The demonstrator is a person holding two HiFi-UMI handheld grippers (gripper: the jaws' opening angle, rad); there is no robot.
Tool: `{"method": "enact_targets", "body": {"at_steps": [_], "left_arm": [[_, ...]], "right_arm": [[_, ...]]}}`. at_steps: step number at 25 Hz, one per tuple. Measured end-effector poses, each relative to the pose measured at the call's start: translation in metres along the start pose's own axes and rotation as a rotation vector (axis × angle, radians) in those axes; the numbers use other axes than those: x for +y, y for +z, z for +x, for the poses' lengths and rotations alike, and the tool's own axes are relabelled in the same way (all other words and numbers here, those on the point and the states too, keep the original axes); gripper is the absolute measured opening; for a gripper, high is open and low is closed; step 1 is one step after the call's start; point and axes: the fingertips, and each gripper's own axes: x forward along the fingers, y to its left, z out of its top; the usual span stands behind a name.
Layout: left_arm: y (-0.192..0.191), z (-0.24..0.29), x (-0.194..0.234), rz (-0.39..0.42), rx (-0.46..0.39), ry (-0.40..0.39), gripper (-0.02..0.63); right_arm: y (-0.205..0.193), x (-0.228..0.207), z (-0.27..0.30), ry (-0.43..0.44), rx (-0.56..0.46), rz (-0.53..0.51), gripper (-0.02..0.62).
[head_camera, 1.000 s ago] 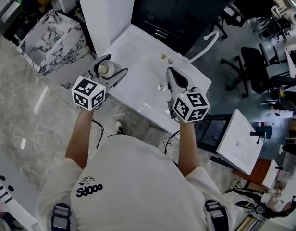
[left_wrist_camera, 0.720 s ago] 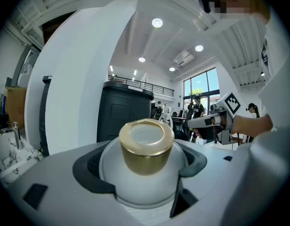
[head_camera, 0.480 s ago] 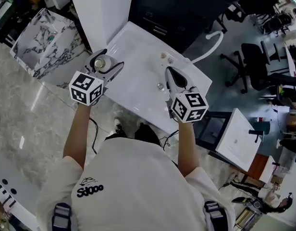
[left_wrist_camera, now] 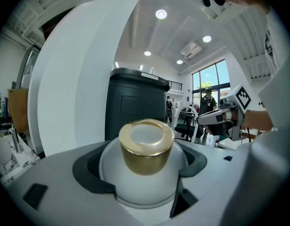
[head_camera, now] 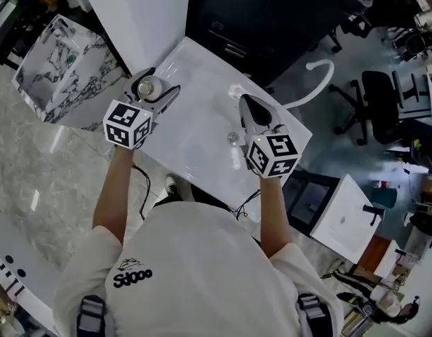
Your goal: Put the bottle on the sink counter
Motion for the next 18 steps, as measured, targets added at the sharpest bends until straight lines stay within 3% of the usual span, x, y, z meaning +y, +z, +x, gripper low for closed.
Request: {"method": "enact_targets", "body": {"at_steps": [18], "left_arm": [[-0.06, 0.116, 0.047, -0.008, 0.125, 0.05, 0.354]], "right_arm": [[-0.036, -0.039, 0.05, 0.023, 0.077, 0.043, 0.009]]}}
